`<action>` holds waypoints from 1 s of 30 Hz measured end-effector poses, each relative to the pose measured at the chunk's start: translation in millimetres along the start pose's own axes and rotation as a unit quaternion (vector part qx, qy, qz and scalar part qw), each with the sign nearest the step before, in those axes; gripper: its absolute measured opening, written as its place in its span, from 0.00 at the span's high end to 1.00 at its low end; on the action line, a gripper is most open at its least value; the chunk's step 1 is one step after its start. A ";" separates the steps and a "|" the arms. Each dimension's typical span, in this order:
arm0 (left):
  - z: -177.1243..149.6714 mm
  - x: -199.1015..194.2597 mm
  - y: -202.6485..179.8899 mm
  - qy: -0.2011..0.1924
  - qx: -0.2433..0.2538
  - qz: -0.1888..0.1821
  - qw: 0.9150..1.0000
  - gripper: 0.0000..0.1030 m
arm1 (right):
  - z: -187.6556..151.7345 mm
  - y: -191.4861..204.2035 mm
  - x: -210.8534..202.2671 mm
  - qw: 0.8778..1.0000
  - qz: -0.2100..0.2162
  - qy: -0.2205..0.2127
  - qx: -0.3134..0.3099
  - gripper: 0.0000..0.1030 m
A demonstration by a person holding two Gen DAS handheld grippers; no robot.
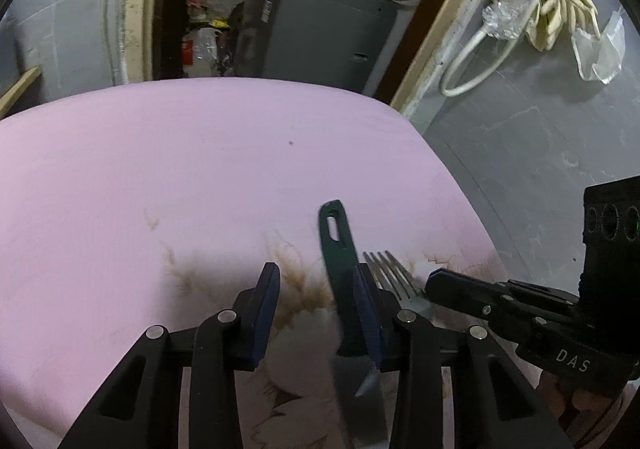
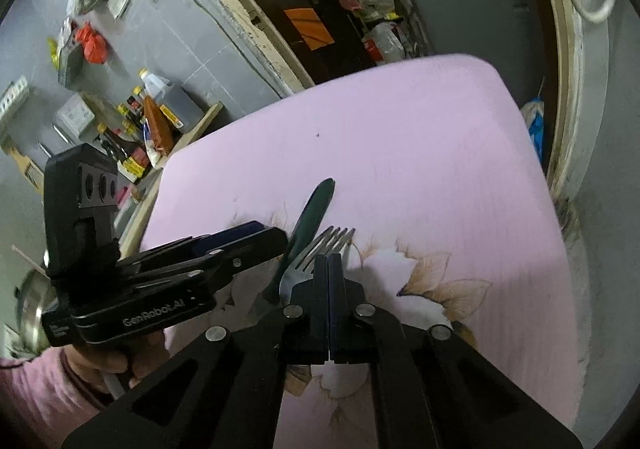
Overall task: Organize utensils
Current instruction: 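Grasp the green-handled knife with the left tool while the right tool grasps the fork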
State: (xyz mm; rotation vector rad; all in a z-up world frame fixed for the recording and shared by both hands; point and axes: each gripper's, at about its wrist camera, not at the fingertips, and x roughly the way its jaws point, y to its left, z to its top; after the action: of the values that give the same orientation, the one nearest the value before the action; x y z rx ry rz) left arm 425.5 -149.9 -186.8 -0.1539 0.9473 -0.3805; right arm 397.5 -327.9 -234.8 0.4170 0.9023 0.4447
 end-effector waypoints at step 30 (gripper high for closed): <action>3.4 4.2 10.3 0.028 0.004 -0.021 0.999 0.90 | -7.1 -20.8 27.4 0.991 0.093 0.037 0.092 0.91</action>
State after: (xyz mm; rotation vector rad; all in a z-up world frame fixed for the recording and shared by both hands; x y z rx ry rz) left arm 433.1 -142.1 -191.0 -0.1564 0.9985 -0.4298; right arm 410.5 -329.5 -267.3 0.6600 0.9852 0.5526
